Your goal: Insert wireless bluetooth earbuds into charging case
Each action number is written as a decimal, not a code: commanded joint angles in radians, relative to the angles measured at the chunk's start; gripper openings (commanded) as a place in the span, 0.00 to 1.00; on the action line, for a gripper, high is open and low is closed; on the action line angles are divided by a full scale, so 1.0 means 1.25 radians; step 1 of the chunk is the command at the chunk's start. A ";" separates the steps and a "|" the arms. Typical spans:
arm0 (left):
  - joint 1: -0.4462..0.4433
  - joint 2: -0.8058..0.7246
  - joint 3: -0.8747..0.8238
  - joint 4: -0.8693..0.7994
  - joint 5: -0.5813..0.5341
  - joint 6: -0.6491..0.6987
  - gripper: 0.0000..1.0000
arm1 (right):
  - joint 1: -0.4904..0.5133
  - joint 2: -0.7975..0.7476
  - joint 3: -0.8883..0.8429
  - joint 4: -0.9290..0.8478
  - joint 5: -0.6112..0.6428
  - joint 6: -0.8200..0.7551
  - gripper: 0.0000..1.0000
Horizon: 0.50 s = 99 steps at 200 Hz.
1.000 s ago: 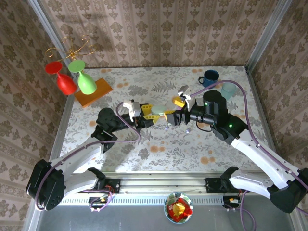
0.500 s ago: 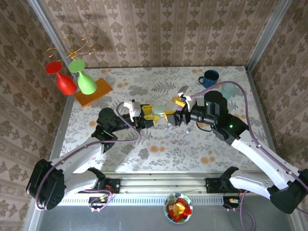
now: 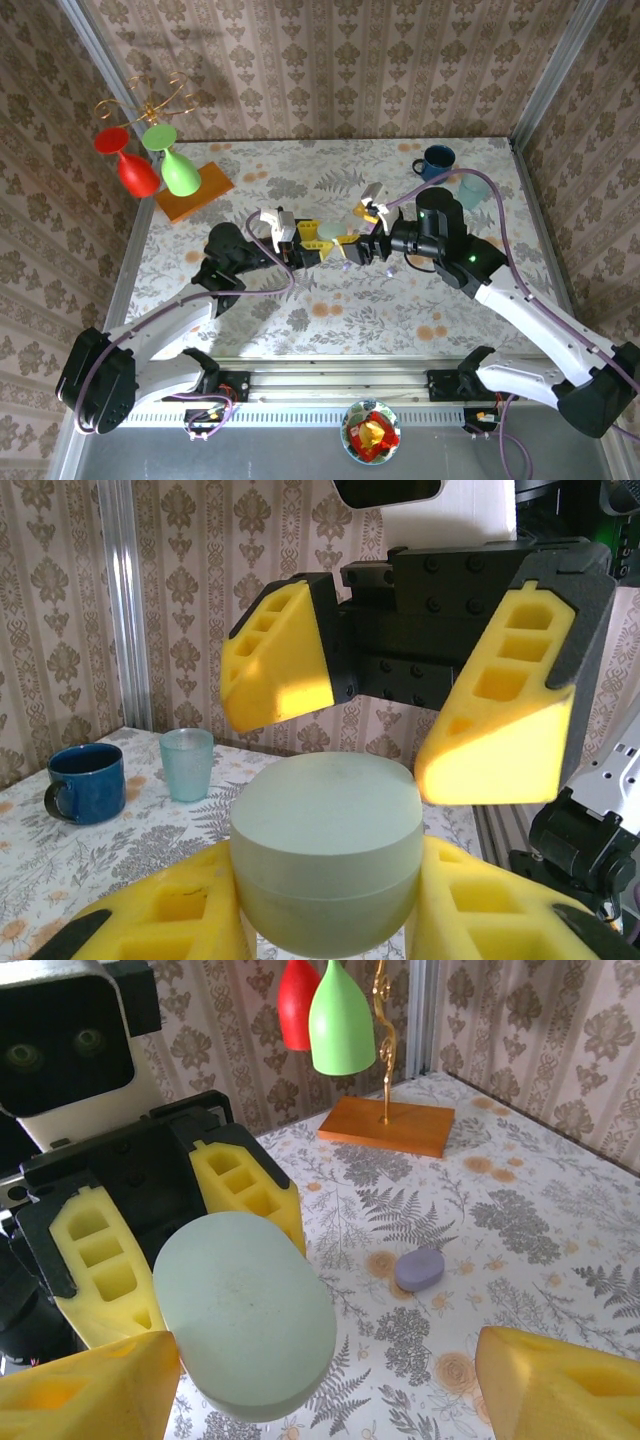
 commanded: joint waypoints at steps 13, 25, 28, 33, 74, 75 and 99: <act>-0.003 -0.009 0.024 0.017 0.019 -0.014 0.29 | 0.010 0.011 -0.002 -0.002 -0.005 -0.032 0.79; -0.003 -0.010 0.023 0.019 0.021 -0.014 0.29 | 0.009 0.009 -0.004 0.005 0.021 -0.027 0.79; -0.003 -0.009 0.023 0.019 0.021 -0.015 0.29 | 0.009 0.008 -0.005 0.008 0.030 -0.025 0.79; -0.003 -0.011 0.023 0.019 0.022 -0.015 0.29 | 0.009 0.006 -0.007 0.014 0.043 -0.020 0.79; -0.003 -0.019 0.019 0.005 0.022 -0.013 0.28 | 0.008 -0.016 -0.023 0.070 0.100 0.005 0.78; -0.003 -0.018 0.018 0.005 0.022 -0.013 0.28 | 0.008 -0.017 -0.023 0.072 0.100 0.005 0.78; -0.003 -0.020 0.012 0.008 0.026 -0.009 0.28 | 0.007 -0.025 -0.023 0.087 0.114 0.014 0.78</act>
